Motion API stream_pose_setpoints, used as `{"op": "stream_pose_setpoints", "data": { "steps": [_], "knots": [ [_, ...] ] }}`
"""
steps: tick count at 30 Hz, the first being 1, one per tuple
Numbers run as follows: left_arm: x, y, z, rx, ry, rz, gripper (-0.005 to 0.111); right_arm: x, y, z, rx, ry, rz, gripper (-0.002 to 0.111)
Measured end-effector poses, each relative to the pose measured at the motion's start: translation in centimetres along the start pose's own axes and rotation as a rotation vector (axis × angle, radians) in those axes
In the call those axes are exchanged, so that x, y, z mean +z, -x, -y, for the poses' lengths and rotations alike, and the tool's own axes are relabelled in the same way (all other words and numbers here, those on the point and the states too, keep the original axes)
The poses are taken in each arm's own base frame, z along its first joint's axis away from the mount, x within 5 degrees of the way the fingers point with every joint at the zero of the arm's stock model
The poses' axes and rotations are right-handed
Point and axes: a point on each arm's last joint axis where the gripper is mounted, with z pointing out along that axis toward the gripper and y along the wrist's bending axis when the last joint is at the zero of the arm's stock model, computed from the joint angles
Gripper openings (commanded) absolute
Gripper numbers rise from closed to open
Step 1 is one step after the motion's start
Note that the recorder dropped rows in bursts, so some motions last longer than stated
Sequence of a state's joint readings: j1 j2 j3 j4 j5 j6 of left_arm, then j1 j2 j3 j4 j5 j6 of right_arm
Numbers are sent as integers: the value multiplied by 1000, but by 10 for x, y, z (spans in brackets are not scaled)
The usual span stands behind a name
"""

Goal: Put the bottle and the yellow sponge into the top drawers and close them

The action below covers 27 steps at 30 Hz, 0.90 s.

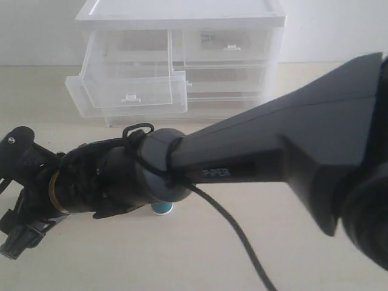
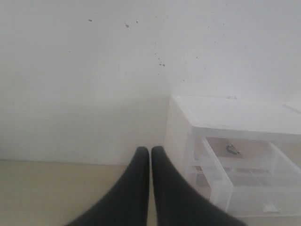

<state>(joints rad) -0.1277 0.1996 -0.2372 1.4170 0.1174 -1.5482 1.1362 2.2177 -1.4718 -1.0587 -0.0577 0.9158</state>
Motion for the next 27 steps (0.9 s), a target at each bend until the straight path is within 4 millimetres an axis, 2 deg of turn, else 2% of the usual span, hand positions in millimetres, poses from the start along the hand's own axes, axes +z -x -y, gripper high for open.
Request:
{"op": "stream_pose_setpoints", "data": {
  "steps": [5,10,12,14,16,19,22,24,27],
  "knots": [
    [0,0,1,0,-7,0,4,22,4,5,-17,-37,7,74],
    [0,0,1,-1,-11,0,4,43,-1,8,-31,-67,-7,72],
    [0,0,1,-1,-11,0,4,49,-6,9,-32,-80,-24,58],
    [0,0,1,-2,-13,0,4,52,-9,10,-31,-82,-31,34],
    [0,0,1,-2,-13,0,4,52,-9,11,-29,-88,-34,-1],
    [0,0,1,-2,-13,0,4,51,-9,14,-13,-124,-56,1],
    [0,0,1,-2,-13,0,4,40,-6,17,12,-230,-133,1],
    [0,0,1,-2,-13,0,4,26,2,13,-13,-294,-204,1],
    [0,0,1,-2,-13,0,4,-5,18,-9,-64,-281,-257,1]
  ]
}}
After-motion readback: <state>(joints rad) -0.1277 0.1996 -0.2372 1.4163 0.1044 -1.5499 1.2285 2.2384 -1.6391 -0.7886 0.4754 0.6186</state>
